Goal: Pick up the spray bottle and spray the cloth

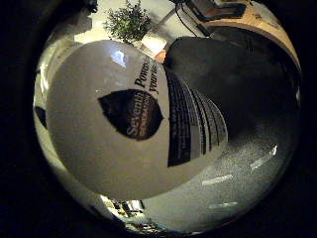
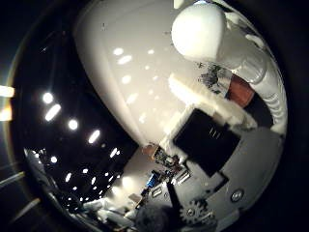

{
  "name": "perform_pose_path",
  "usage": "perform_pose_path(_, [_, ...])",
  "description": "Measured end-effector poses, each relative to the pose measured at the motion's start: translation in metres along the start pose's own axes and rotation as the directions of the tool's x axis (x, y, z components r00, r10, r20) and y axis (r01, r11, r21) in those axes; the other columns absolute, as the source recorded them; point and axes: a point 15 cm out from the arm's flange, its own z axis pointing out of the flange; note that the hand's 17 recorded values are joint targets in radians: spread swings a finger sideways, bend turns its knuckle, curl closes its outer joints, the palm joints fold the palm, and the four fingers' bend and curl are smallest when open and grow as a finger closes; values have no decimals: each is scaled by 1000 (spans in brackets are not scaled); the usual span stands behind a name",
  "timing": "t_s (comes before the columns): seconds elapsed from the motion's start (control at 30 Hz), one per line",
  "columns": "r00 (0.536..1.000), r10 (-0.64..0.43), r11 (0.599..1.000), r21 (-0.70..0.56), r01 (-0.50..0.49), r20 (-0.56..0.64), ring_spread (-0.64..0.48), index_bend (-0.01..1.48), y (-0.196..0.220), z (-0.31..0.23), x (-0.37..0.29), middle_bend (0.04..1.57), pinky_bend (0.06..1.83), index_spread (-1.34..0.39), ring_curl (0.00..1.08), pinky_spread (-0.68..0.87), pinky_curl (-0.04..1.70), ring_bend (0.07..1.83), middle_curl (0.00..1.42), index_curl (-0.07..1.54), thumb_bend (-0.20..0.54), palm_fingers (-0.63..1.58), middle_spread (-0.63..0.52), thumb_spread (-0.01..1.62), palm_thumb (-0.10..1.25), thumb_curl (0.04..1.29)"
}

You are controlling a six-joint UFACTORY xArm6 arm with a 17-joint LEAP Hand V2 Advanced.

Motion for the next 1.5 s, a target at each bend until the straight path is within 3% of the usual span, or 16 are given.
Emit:
perform_pose_path(0.13, [1000, 4, 1000, -5, -4, 11, -309, 349, 1, 1, -2, 833, 1387, -527, 596, -388, 429, 1247, 769, 411, -28, 1176, -452, 798, 860, 533])
perform_pose_path(0.27, [1000, 1, 1000, -4, -1, 15, -276, 674, 1, 0, -3, 970, 1408, -506, 638, -324, 480, 1290, 879, 601, -31, 1210, -412, 842, 835, 538])
perform_pose_path(0.33, [1000, -1, 1000, -9, 1, 30, -264, 874, 2, 1, -7, 1017, 1391, -449, 653, -304, 494, 1301, 913, 684, -8, 1228, -382, 939, 841, 547])
perform_pose_path(0.43, [996, 6, 1000, -19, -4, 88, -248, 1037, 5, 2, -20, 1102, 1400, -357, 673, -281, 522, 1327, 952, 747, 77, 1205, -335, 1080, 984, 624])
perform_pose_path(0.6, [990, 45, 998, -46, -40, 130, -234, 1094, 9, 4, -33, 1167, 1405, -292, 693, -268, 559, 1380, 971, 754, 101, 1177, -282, 1122, 1054, 726])
perform_pose_path(1.03, [994, 32, 997, -73, -24, 102, -216, 1146, 6, -17, -54, 1211, 1383, -262, 691, -267, 613, 1419, 964, 729, 44, 1169, -233, 1118, 1059, 916])
perform_pose_path(1.37, [999, -17, 972, -235, 5, -47, -218, 1168, 22, -39, -93, 1223, 1367, -259, 682, -270, 635, 1434, 957, 717, 2, 1172, -226, 1105, 1059, 1009])
perform_pose_path(1.5, [998, -42, 948, -316, 25, -49, -218, 1176, 39, -39, -131, 1227, 1361, -255, 680, -271, 642, 1437, 955, 710, -5, 1172, -224, 1103, 1056, 1036])
